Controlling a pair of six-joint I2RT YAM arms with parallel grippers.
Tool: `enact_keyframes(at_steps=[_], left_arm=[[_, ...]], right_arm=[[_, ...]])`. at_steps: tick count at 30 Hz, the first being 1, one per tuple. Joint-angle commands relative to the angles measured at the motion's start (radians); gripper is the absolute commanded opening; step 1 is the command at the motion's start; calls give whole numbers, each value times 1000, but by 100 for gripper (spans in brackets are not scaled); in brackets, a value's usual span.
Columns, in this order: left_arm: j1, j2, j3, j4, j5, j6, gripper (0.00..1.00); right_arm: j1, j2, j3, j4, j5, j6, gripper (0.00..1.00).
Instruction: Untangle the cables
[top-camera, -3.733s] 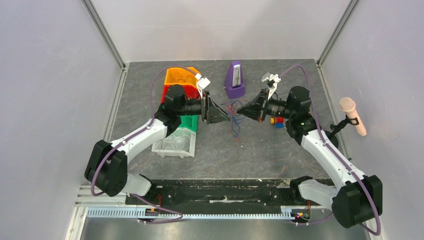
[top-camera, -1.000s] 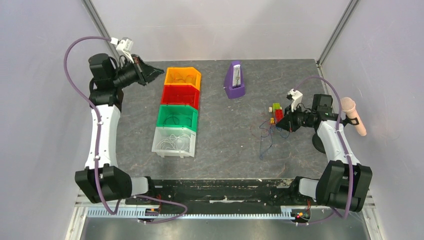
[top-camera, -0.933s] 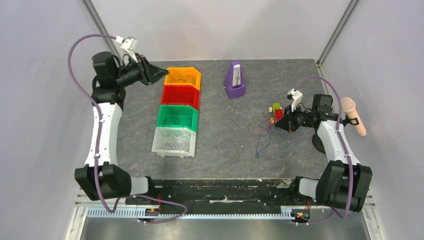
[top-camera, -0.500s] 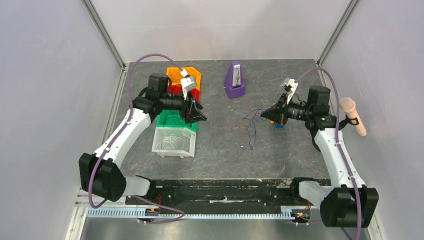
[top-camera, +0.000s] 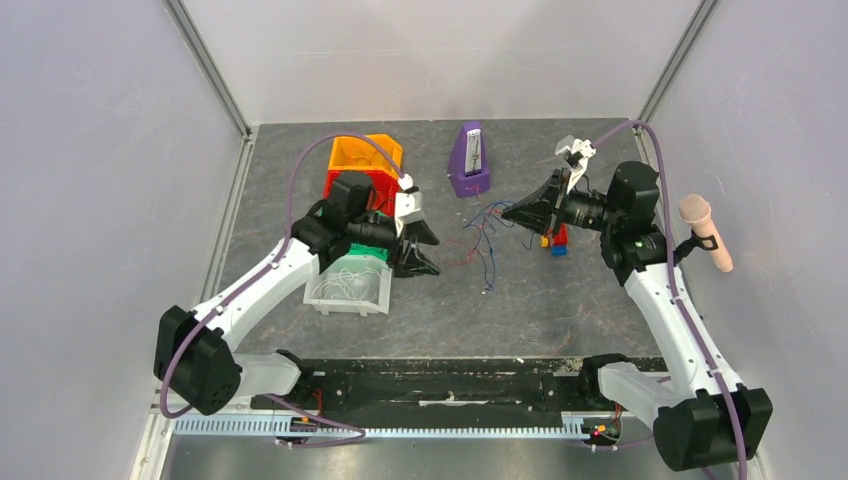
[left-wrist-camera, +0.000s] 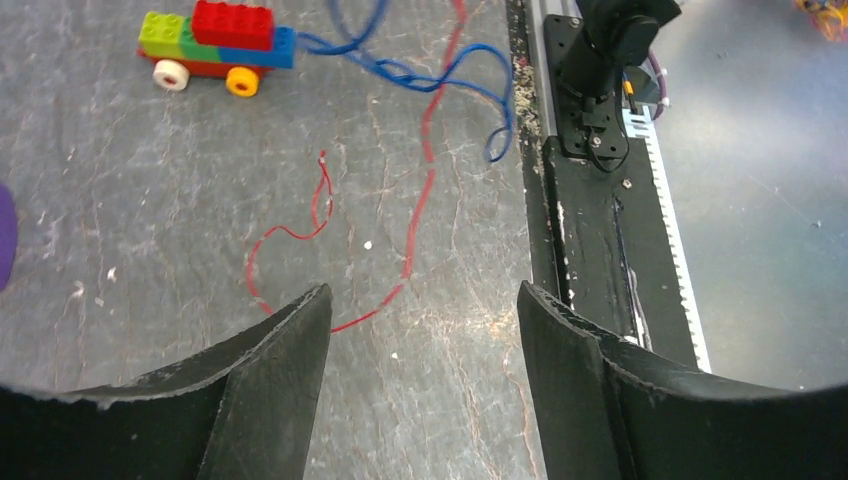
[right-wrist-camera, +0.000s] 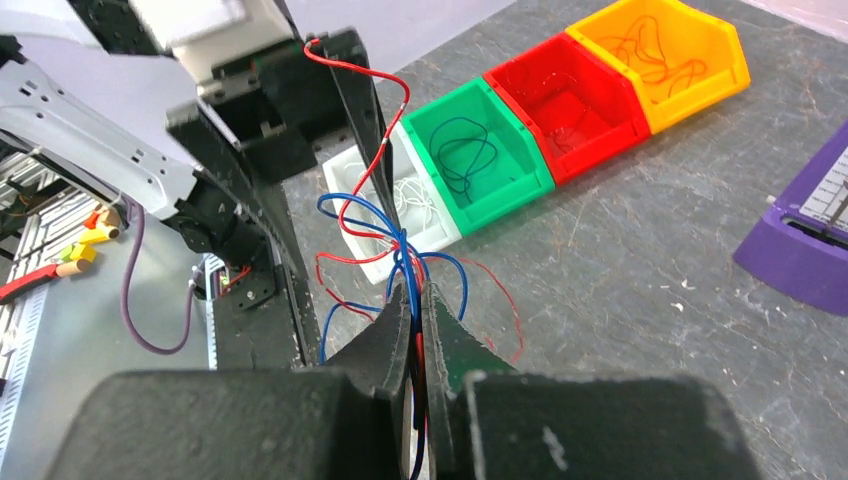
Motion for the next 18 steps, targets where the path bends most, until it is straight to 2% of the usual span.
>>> enact_keyframes(at_steps=[1, 6, 9, 10, 15, 18], left_arm=[[-88, -25, -23, 93, -61, 111, 75], [-158, 36, -21, 132, -161, 127, 75], [-176, 67, -26, 190, -239, 114, 70], [-176, 75, -20, 194, -247, 112, 64], [-164, 19, 7, 32, -231, 187, 4], [-118, -97, -7, -35, -184, 162, 2]], right_arm=[[20, -9, 53, 106, 26, 88, 0], [27, -12, 53, 105, 39, 94, 0], [28, -22, 50, 96, 47, 93, 0], [28, -24, 50, 90, 51, 90, 0], [13, -28, 49, -21, 107, 15, 0], [-30, -8, 47, -165, 204, -121, 0]])
